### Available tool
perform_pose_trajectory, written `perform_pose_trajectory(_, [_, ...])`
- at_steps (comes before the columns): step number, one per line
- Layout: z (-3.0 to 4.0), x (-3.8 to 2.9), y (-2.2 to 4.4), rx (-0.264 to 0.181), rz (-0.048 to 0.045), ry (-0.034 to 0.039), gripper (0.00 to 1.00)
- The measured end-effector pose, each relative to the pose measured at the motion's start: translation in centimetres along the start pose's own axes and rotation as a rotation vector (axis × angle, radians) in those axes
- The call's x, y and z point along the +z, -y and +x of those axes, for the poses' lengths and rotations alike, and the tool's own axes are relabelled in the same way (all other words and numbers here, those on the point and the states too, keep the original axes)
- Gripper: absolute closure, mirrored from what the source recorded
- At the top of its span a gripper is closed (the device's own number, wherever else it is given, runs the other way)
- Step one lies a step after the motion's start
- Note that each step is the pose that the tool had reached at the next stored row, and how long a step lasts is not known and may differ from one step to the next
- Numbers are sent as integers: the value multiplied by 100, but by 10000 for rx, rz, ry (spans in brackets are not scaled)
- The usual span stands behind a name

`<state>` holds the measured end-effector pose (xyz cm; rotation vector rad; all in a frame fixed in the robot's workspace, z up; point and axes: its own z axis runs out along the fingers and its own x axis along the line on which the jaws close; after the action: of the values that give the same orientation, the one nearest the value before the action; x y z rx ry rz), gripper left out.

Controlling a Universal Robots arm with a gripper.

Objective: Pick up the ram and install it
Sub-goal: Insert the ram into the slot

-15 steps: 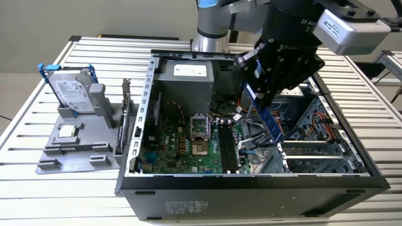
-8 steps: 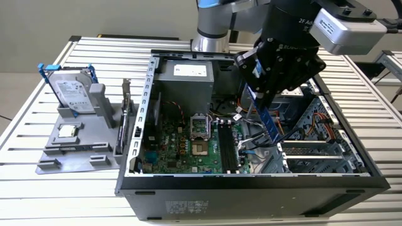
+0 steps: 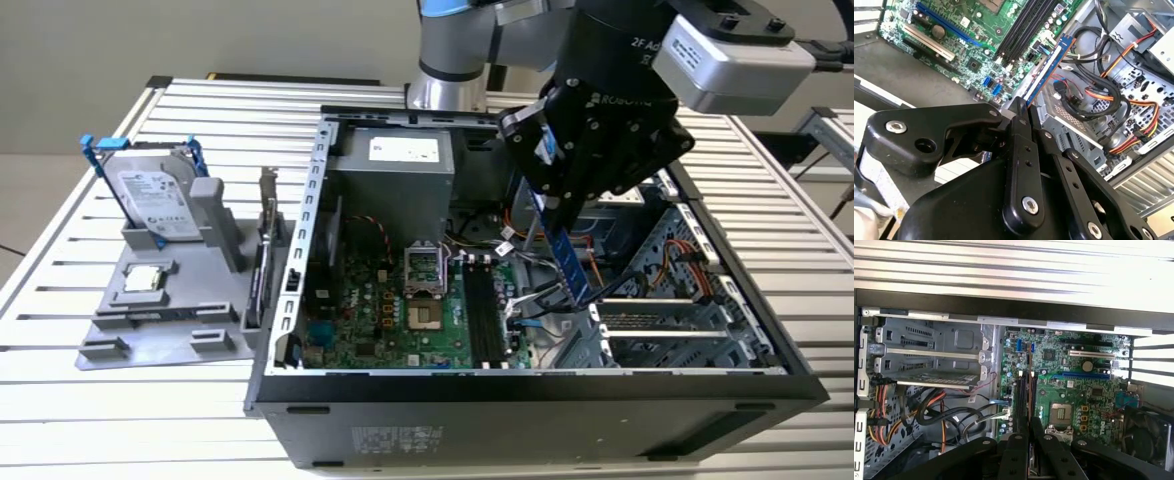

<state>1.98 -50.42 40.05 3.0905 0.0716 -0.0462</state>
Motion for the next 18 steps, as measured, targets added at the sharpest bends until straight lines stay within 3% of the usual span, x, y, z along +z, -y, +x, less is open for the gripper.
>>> perform_pose_trajectory(7, [-1,10,0,6,22,2,100])
perform_pose_trajectory(12, [1,40,2,40,259,-8,100])
perform_pose_trajectory(18, [6,83,4,149,442,-12,100])
